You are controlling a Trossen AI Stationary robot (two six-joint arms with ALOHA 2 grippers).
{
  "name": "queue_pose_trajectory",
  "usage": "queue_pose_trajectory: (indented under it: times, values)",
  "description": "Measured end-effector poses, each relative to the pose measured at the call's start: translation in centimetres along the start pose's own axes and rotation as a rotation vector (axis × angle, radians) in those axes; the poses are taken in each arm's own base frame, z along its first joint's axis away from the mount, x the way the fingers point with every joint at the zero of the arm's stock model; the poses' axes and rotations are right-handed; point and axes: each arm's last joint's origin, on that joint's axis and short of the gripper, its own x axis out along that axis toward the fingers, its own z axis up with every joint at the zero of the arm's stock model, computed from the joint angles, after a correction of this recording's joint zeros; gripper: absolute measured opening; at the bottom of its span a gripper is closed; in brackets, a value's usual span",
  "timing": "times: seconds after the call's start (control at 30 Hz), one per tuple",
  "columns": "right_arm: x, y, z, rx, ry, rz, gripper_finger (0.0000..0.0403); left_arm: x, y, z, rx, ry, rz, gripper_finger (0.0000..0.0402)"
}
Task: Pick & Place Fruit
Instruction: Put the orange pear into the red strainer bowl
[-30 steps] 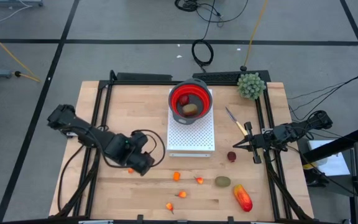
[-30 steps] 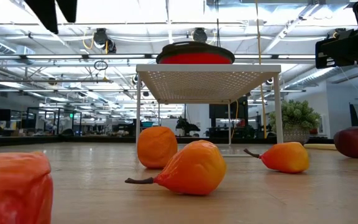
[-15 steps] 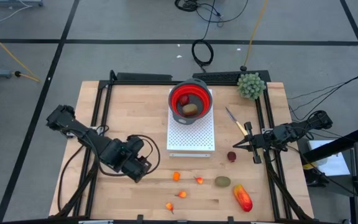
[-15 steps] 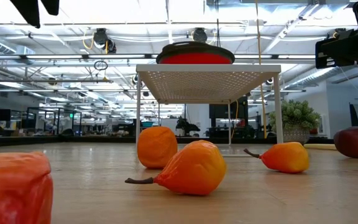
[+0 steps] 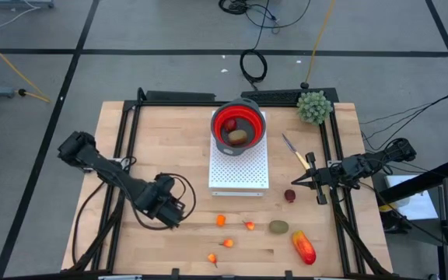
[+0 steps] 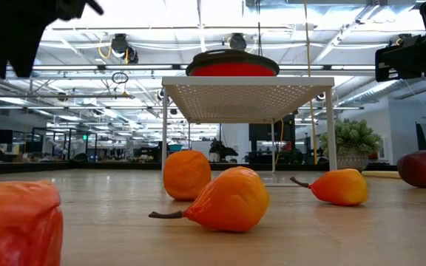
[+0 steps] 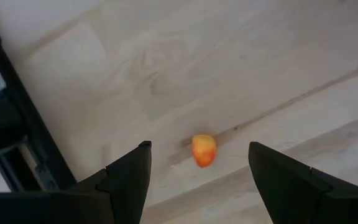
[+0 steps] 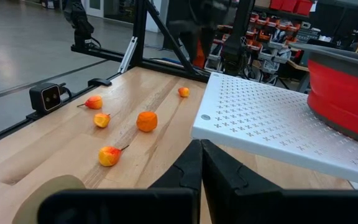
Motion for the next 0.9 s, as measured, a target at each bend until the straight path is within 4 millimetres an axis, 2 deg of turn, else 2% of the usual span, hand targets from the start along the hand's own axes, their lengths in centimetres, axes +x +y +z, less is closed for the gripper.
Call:
queue_pose_trajectory:
  times: [0.27,0.9]
  values:
    - [0.0,0.0,0.0,0.0,0.0,-0.001,0.0,3.3,0.3,-0.6,-0.015,0.05,0.043,0.0269]
    - [0.0,0.0,0.0,0.0,0.0,-0.001,0.0,9.0,0.7,-1.6,-0.023,0.143,-0.021,0.0269]
